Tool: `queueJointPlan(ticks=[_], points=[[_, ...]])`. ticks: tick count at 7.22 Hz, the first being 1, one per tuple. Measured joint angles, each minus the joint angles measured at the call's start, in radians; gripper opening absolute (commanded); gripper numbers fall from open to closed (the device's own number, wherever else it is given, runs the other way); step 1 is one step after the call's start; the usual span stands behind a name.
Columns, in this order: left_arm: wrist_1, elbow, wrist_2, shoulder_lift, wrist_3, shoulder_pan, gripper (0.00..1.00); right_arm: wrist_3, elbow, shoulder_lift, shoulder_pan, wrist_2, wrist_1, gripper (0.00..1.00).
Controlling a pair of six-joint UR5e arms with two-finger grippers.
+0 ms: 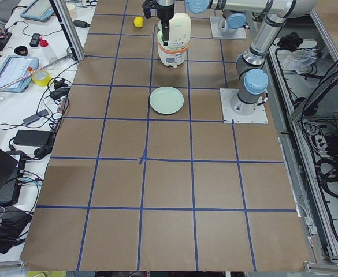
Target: Press rice cooker button
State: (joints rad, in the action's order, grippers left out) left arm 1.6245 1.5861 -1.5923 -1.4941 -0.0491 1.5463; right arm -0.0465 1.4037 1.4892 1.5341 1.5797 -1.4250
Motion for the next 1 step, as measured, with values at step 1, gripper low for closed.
queueJointPlan(ticks=[1], points=[[0.000,0.000,0.000,0.000,0.000,0.000,1.00,-0.001,0.000,0.000,0.000,0.000,0.000,1.00]])
